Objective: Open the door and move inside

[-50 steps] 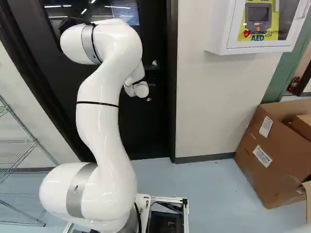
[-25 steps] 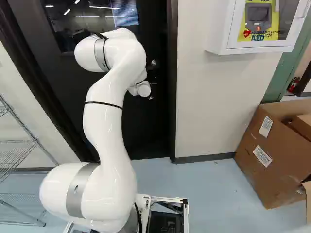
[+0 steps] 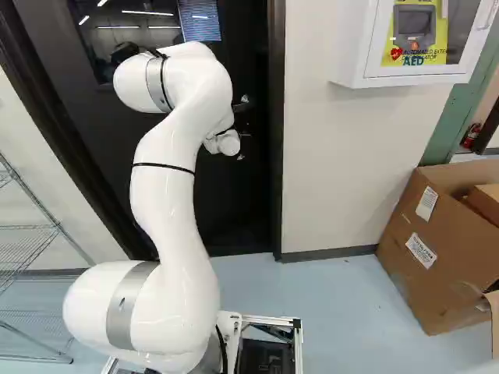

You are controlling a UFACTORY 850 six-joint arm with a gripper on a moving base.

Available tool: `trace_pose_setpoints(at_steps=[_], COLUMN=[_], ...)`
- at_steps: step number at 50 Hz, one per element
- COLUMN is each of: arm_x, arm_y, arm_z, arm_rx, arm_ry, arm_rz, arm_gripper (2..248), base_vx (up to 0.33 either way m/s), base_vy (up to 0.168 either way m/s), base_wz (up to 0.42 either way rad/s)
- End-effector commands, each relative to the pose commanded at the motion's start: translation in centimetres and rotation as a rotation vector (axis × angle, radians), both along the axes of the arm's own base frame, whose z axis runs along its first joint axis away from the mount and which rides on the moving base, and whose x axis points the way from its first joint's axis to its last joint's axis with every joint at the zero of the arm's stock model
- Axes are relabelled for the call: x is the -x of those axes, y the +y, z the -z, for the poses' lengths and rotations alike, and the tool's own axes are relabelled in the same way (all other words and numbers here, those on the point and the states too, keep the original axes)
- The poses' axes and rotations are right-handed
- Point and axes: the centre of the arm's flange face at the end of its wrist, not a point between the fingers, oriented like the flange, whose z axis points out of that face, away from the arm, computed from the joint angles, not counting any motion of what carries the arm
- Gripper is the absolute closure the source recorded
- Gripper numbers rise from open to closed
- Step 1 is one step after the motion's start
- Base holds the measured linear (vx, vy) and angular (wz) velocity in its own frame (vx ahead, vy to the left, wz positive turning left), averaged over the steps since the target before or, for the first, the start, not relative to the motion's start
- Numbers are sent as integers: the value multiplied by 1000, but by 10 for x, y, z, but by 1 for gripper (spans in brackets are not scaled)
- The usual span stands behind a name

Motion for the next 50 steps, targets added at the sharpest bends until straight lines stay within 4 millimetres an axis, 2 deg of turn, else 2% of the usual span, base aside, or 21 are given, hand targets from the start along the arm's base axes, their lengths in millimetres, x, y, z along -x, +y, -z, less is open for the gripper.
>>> trace_pose_setpoints(at_steps=[34,50], arm_x=[66,71], arm_y=[17,41], arm_z=[-13,-13], arm_rx=[3,4], arm_ry=[59,61], arm_rz=[-29,-67], arm_gripper=[3,3], base_vx=[0,0], base_vy=[0,0], base_wz=[0,0])
